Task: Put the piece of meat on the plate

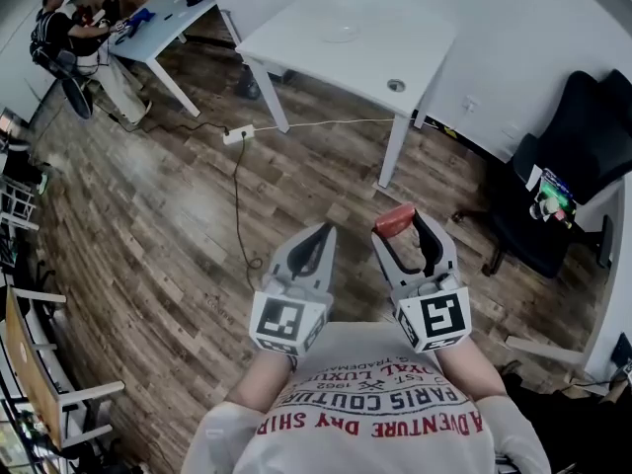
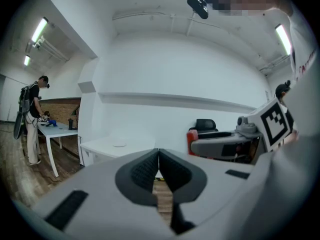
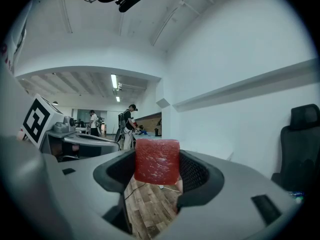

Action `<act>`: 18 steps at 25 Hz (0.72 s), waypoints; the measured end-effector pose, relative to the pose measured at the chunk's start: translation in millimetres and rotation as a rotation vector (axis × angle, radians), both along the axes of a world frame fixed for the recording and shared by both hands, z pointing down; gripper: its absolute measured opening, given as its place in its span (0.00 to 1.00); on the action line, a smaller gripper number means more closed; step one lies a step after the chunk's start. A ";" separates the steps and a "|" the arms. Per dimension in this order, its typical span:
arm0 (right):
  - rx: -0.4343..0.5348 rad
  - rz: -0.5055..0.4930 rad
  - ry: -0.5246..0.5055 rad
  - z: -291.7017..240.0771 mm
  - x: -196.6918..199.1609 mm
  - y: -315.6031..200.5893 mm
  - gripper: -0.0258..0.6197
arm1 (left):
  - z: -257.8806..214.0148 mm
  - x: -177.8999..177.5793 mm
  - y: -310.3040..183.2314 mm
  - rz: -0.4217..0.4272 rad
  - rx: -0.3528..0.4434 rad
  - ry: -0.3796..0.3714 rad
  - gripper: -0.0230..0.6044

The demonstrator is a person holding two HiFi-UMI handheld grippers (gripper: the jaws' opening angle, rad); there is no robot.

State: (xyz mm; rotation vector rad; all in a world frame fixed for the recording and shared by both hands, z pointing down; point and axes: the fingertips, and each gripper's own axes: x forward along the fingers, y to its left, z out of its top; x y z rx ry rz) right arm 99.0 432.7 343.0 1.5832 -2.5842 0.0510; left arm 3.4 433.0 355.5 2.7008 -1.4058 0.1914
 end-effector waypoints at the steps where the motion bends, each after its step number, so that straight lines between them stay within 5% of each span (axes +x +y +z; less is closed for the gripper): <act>1: 0.000 0.004 0.004 0.3 -6.2 -6.4 0.47 | 1.0 -6.9 -8.1 0.002 -0.003 0.003 0.05; 8: -0.042 0.023 -0.003 2.9 -61.5 -66.8 0.47 | 3.1 -57.3 -70.4 0.044 -0.020 0.041 0.05; 18: -0.073 0.055 -0.002 -3.7 -171.3 -170.8 0.47 | -5.4 -175.5 -177.2 0.061 -0.030 0.064 0.05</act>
